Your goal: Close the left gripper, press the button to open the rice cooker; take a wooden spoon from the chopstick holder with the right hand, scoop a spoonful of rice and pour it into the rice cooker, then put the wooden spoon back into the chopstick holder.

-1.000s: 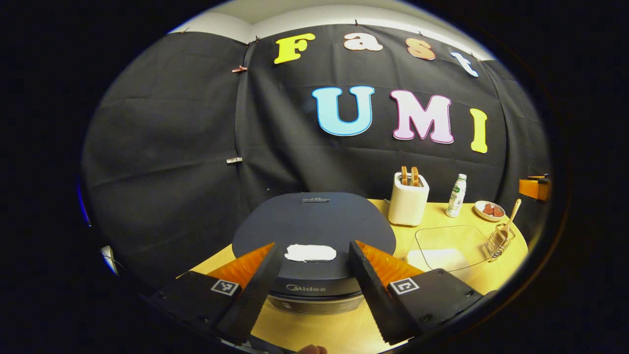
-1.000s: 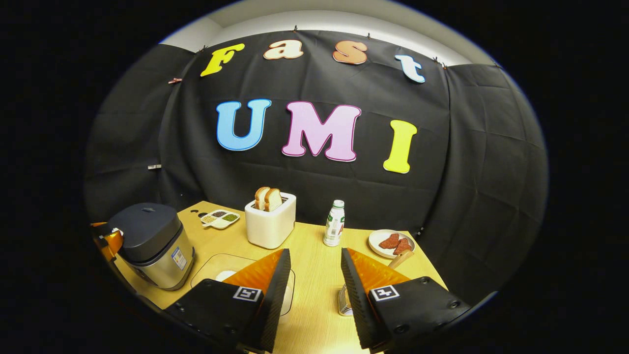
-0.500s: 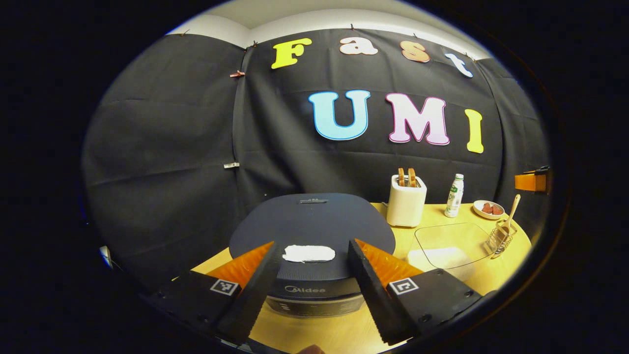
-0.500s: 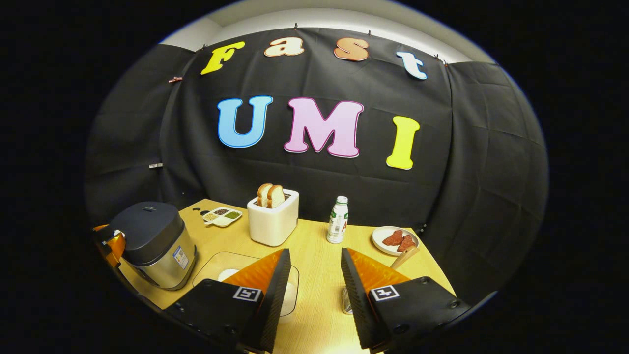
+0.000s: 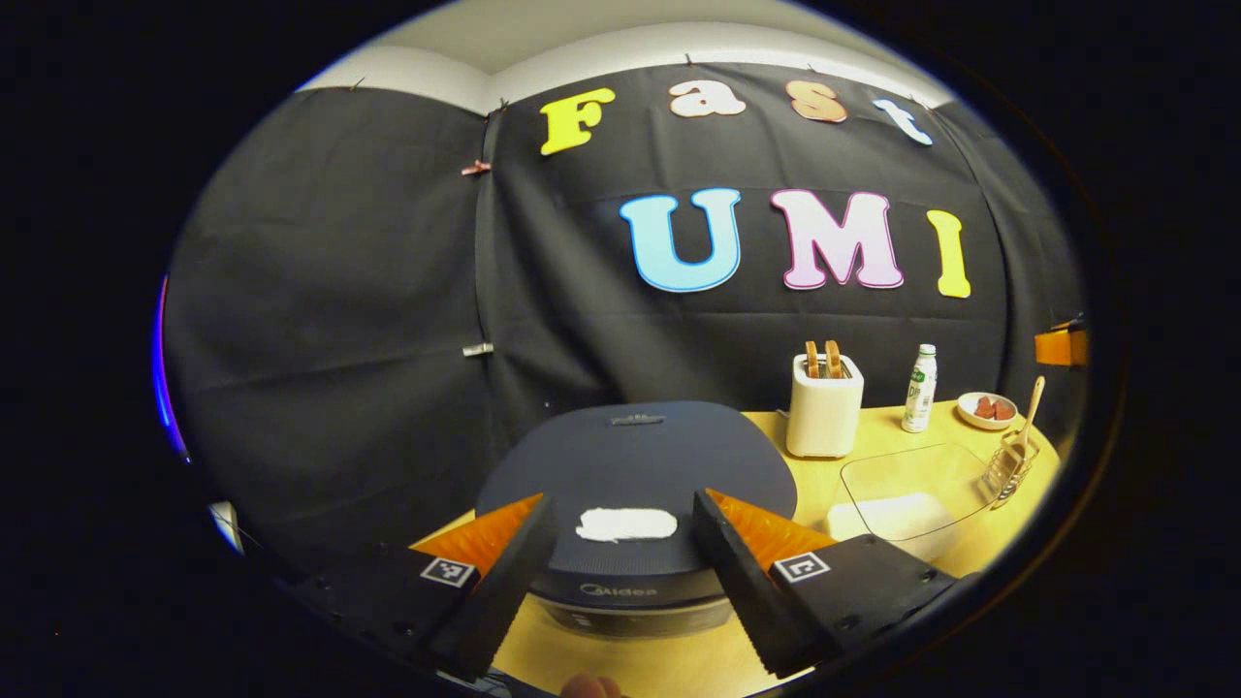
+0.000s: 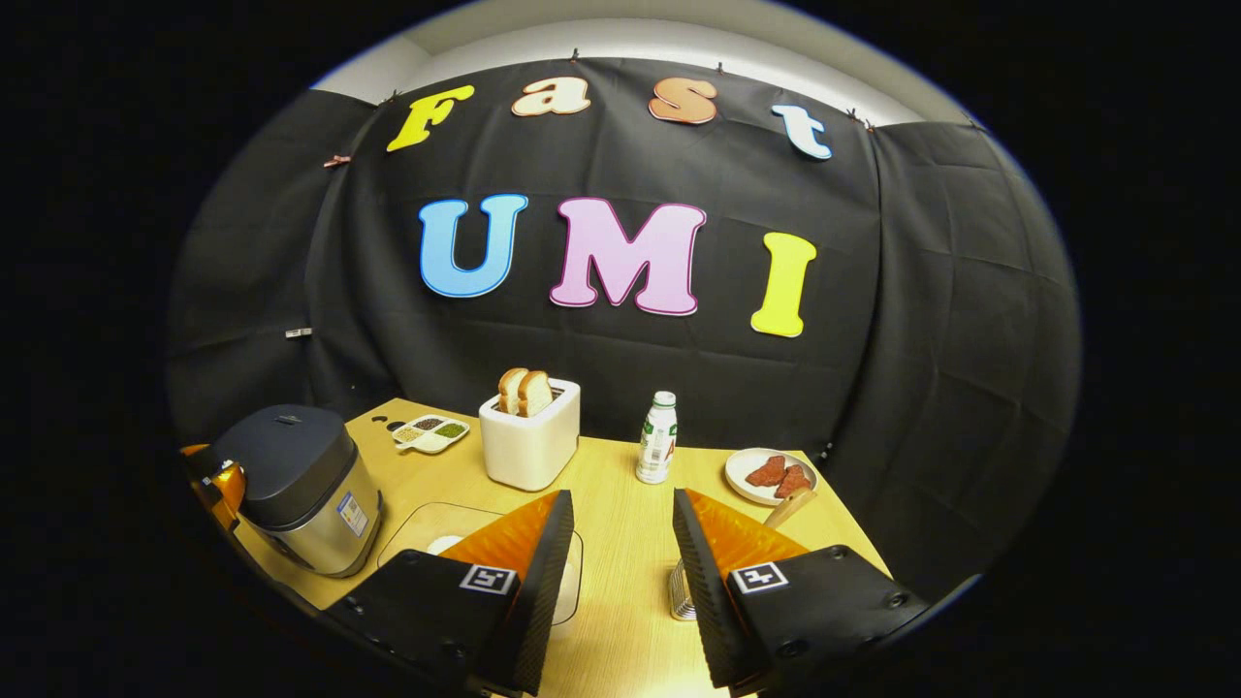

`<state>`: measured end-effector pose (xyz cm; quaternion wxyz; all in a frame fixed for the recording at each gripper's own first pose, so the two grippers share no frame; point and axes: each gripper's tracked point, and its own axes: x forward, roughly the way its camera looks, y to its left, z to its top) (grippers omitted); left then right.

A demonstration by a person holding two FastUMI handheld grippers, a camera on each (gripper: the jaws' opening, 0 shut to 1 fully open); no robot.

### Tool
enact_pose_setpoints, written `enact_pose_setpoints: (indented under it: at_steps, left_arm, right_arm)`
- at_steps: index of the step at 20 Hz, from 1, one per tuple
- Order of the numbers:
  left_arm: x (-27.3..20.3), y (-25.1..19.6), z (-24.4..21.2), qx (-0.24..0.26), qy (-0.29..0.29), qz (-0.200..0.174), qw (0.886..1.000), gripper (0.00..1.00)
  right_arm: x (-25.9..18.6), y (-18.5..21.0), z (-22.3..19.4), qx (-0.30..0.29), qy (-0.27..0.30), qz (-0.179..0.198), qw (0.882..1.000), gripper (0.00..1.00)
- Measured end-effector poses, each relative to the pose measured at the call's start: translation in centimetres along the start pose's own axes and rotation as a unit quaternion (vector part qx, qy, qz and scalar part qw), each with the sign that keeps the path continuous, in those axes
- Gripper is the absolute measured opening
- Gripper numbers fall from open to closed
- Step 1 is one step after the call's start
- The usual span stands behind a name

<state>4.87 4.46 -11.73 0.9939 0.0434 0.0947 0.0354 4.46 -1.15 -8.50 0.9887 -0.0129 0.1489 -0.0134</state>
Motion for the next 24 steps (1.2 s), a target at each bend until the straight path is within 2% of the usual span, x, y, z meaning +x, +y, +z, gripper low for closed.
enact_pose_setpoints:
  at_steps: [3,11,14,18,21,24]
  left_arm:
    - [0.2,-1.3,3.2,-0.003,-0.026,-0.025,0.999,0.95]
    - [1.1,-1.8,10.8,-0.030,-0.084,-0.045,0.995,0.96]
    - [0.7,-1.7,13.2,-0.016,-0.107,-0.044,0.993,0.95]
    - [-0.1,-3.5,14.0,0.002,-0.120,-0.068,0.990,0.97]
    - [-0.8,-4.6,13.4,-0.009,-0.112,-0.085,0.990,0.97]
    - [-1.8,-4.9,12.0,-0.029,-0.089,-0.080,0.992,0.97]
  right_arm:
    - [-0.4,-0.3,0.3,0.003,-0.007,-0.009,1.000,0.67]
    - [-1.6,-0.2,1.0,0.014,-0.018,-0.024,0.999,0.73]
    - [-2.4,0.0,1.7,0.020,-0.029,-0.028,0.999,0.81]
    - [-3.6,0.1,2.5,0.015,-0.050,-0.031,0.998,0.92]
    - [-4.1,0.8,2.8,0.019,-0.063,-0.023,0.998,0.94]
    - [-4.6,1.2,3.4,0.022,-0.081,-0.006,0.996,0.97]
